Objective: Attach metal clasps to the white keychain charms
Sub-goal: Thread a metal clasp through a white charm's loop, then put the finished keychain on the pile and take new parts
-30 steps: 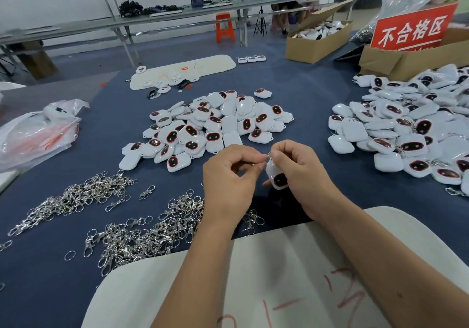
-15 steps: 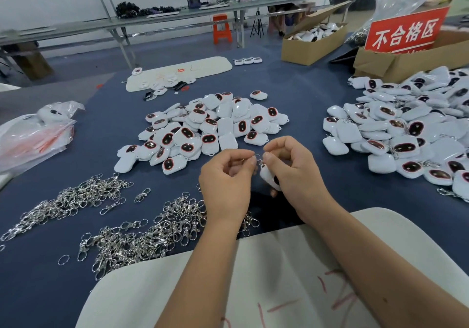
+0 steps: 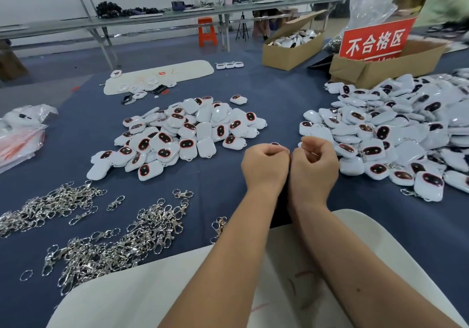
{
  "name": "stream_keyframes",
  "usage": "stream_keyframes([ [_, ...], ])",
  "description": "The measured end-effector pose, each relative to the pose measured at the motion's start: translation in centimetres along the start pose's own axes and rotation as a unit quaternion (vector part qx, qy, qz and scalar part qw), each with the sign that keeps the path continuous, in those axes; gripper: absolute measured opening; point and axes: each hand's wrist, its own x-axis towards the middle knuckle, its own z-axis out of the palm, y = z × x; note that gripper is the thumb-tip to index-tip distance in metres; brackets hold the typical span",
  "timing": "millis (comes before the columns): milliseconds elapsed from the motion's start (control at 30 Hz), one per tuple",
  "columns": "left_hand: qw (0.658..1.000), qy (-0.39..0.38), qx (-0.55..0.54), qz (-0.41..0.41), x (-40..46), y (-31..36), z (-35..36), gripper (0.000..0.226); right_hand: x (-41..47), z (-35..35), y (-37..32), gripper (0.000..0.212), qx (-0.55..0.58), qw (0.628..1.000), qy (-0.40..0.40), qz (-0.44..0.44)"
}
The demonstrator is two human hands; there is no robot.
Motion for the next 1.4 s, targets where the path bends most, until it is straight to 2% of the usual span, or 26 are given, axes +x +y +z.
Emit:
stream_keyframes([
  [67,0.999,0.036,0.024,0.02,0.3,0.4,0.7,0.013,0.2,-0.1,-0.2,0.024,-0.033,0.999,-0.008,-0.003],
  [167,0.981,0.161,0.086,0.06,0.7,0.4,-0.2,0.017,0.1,0.1,-0.2,0.032,-0.139,0.986,-0.068,-0.056],
  [233,0.98,0.168,0.1,0.043,1.5,0.3,-1.1,0.021,-0.3,0.4,0.0,0.034,-0.188,0.972,-0.112,-0.088],
  [300,0.993,0.104,0.058,-0.014,2.6,0.7,-1.3,0.029,-0.8,0.5,0.0,0.034,-0.19,0.968,-0.126,-0.103],
  [367,0.994,-0.003,-0.033,-0.104,3.1,1.4,-0.7,0.039,-1.1,0.5,-0.3,0.035,-0.15,0.977,-0.111,-0.106],
  [433,0.97,-0.126,-0.118,-0.173,3.0,1.9,0.3,0.052,-1.2,0.3,-0.7,0.037,-0.121,0.982,-0.078,-0.119],
  [500,0.956,-0.182,-0.141,-0.184,2.8,2.2,1.1,0.058,-1.3,0.2,-0.9,0.039,-0.111,0.984,-0.051,-0.132],
  [567,0.977,-0.157,-0.088,-0.111,3.1,2.4,1.3,0.049,-1.3,0.1,-1.0,0.035,-0.101,0.983,-0.038,-0.147],
  [633,0.996,-0.086,0.012,0.035,3.5,2.4,0.5,0.041,-1.4,0.1,-0.8,0.029,-0.107,0.98,-0.048,-0.162],
  [667,0.99,-0.032,0.082,0.111,3.6,2.3,-0.4,0.037,-1.4,0.2,-0.7,0.025,-0.12,0.976,-0.074,-0.165],
  [733,0.939,0.07,0.252,0.222,3.9,1.7,-2.6,0.025,-1.6,0.6,-0.4,0.02,-0.169,0.957,-0.158,-0.177],
  [767,0.909,0.082,0.334,0.237,3.9,1.4,-3.7,0.022,-1.8,0.8,-0.3,0.019,-0.195,0.942,-0.194,-0.191],
  [800,0.885,0.069,0.398,0.232,3.9,1.0,-4.7,0.026,-1.9,0.9,-0.2,0.019,-0.214,0.929,-0.218,-0.209],
  [867,0.867,0.03,0.452,0.209,3.8,0.2,-6.6,0.033,-2.0,1.0,-0.2,0.02,-0.234,0.911,-0.245,-0.233],
  [933,0.87,0.005,0.436,0.229,3.3,-0.4,-8.2,0.04,-2.0,1.1,0.0,0.02,-0.269,0.888,-0.27,-0.258],
  [1033,0.898,-0.019,0.361,0.249,2.0,-0.3,-9.9,0.047,-2.3,1.4,0.3,0.02,-0.334,0.829,-0.315,-0.32],
  [1167,0.949,-0.015,0.246,0.195,0.8,-0.5,-11.8,0.042,-2.8,1.4,0.0,0.033,-0.319,0.791,-0.388,-0.351],
  [1267,0.947,-0.011,0.257,0.193,-0.2,-1.4,-13.3,0.04,-2.9,1.5,-0.1,0.045,-0.377,0.742,-0.428,-0.353],
  [1333,0.945,-0.012,0.259,0.198,-0.7,-1.9,-14.0,0.04,-2.9,1.6,0.0,0.047,-0.395,0.728,-0.43,-0.358],
  [1400,0.949,-0.018,0.246,0.195,-1.2,-2.3,-14.6,0.04,-2.9,1.4,-0.1,0.045,-0.366,0.74,-0.441,-0.351],
])
